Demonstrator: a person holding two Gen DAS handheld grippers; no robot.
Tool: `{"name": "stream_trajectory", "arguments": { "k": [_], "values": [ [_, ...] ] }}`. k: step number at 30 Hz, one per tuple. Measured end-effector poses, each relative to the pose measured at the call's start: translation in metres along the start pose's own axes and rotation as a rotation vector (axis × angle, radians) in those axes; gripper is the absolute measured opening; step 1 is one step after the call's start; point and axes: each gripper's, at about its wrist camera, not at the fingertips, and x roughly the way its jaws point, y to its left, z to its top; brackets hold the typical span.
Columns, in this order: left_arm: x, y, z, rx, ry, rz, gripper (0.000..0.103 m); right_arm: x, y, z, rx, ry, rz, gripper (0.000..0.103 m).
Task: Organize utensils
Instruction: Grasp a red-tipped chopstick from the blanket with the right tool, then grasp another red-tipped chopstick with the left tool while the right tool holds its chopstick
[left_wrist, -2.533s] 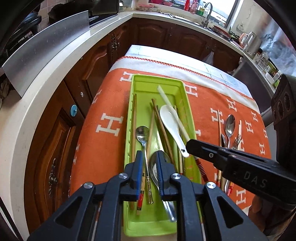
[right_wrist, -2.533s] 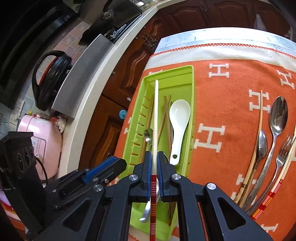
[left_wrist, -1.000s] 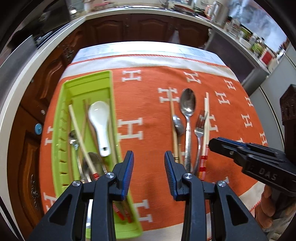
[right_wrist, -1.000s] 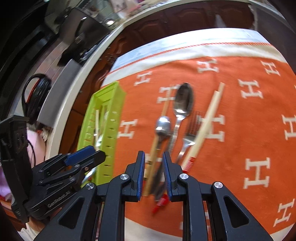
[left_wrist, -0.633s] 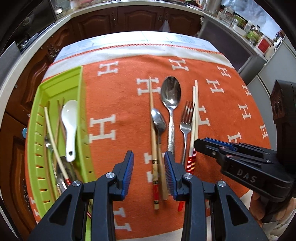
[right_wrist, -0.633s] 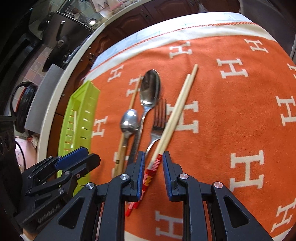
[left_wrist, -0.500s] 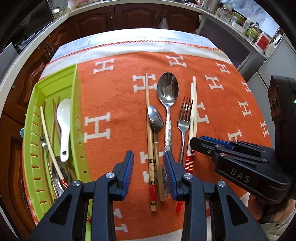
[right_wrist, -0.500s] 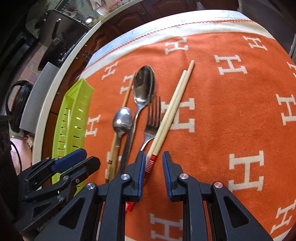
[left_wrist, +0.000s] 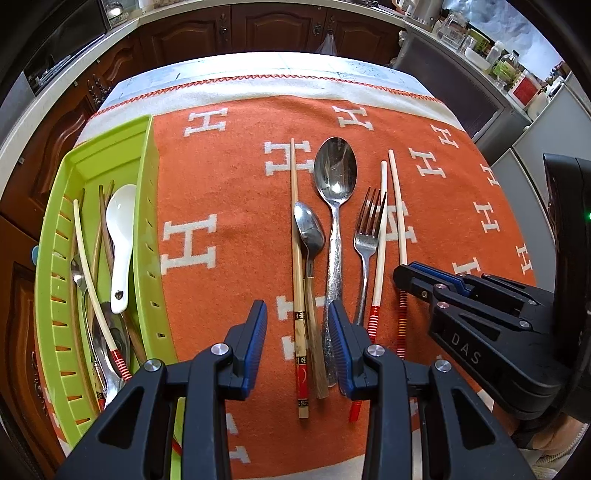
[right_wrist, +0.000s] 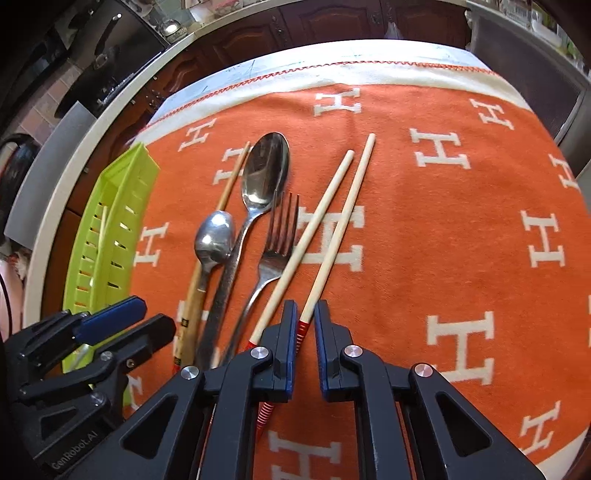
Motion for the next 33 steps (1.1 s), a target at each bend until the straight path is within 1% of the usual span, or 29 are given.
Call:
{"name": "stream_trajectory", "arguments": {
  "k": [4,8,11,13,16,18,20,23,27,33],
  "values": [
    [0.000,0.001,-0.003,-0.007,0.001,-0.013,0.033,0.000,0.007,0.000,-0.034,-0.006,-0.063,0.008],
    [-0.002,0.001,-0.005,-0.007,-0.003,-0.033,0.033,0.000,0.014,0.001,-0.078,-0.033,-0.145,0.008],
    [-0.004,0.001,-0.006,-0.003,-0.005,-0.057,0.033,0.000,0.018,0.000,-0.097,-0.046,-0.169,0.008],
    [-0.005,0.001,-0.007,-0.003,-0.006,-0.091,0.033,-0.002,0.016,-0.002,-0.083,-0.051,-0.171,0.007],
    [-0.007,-0.004,-0.007,0.005,-0.017,-0.142,0.033,-0.008,-0.001,-0.006,-0.016,-0.048,-0.135,0.005],
    [-0.006,-0.009,-0.007,0.017,-0.028,-0.159,0.033,-0.012,-0.017,-0.007,0.036,-0.042,-0.099,0.005],
    [-0.002,-0.015,-0.005,0.023,-0.029,-0.179,0.033,-0.015,-0.033,-0.012,0.093,-0.035,-0.042,0.005],
    [0.006,-0.024,-0.001,0.022,-0.018,-0.205,0.033,-0.023,-0.051,-0.022,0.143,-0.038,-0.007,0.005],
    [0.019,-0.038,0.003,0.034,0.006,-0.200,0.033,-0.029,-0.071,-0.034,0.194,-0.045,0.038,0.005],
    [0.031,-0.054,0.009,0.057,0.023,-0.160,0.032,-0.030,-0.090,-0.042,0.227,-0.051,0.097,0.005]
  ]
}}
